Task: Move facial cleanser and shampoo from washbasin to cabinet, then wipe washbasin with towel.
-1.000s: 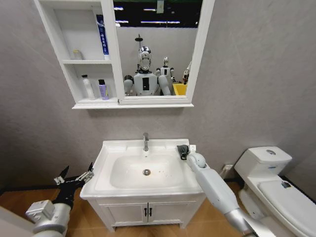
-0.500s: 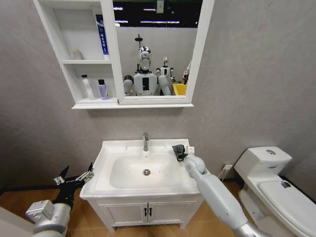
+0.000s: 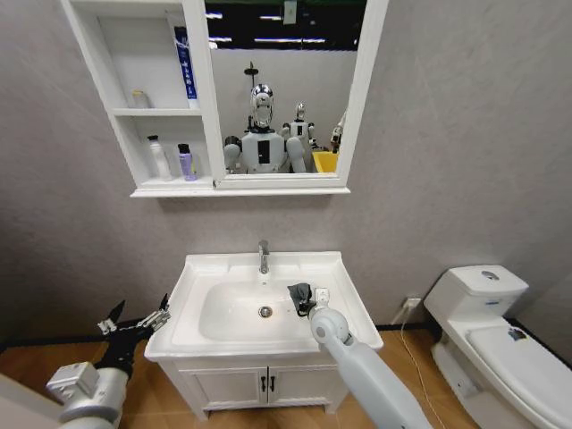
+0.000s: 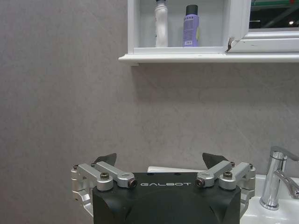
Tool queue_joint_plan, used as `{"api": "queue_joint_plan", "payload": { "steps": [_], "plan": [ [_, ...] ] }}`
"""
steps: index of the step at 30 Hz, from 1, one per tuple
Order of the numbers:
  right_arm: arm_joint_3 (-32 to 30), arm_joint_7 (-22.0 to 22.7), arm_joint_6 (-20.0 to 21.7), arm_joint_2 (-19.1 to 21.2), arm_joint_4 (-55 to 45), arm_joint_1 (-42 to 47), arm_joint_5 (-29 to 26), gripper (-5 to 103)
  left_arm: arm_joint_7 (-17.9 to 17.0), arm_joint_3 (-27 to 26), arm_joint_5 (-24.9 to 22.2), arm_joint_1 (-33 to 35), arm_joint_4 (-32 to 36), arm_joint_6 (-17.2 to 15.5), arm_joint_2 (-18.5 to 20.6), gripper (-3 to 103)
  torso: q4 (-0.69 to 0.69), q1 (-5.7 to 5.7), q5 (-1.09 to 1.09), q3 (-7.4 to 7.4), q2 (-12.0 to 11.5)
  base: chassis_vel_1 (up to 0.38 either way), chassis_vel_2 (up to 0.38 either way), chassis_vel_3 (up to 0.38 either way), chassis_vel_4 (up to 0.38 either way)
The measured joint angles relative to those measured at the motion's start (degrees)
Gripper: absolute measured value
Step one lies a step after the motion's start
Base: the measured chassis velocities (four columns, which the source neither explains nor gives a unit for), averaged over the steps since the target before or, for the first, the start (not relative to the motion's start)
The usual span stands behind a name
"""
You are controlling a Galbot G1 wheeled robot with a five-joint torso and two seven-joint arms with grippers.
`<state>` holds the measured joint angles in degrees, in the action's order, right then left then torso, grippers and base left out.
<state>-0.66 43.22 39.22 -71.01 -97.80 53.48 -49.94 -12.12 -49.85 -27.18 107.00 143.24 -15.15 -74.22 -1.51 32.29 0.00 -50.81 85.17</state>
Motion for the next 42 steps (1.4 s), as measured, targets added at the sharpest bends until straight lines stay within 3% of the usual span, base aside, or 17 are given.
{"api": "queue_joint_plan", "payload": {
  "steps": [18,42],
  "plan": [
    [-1.2,-4.1,-1.4,-2.4,9.8,-0.6,4.2,4,0.0,0.0,0.0,0.0,0.0,0.0,0.0,100,0.01,0.0,0.0,0.0,0.0,0.0,0.0,0.0,0.0],
    [2.6,-11.5,-4.7,-8.2,20.1,-4.7,10.3,4,0.0,0.0,0.0,0.0,0.0,0.0,0.0,100,-0.01,0.0,0.0,-0.01,0.0,0.0,0.0,0.0,0.0]
  ]
}}
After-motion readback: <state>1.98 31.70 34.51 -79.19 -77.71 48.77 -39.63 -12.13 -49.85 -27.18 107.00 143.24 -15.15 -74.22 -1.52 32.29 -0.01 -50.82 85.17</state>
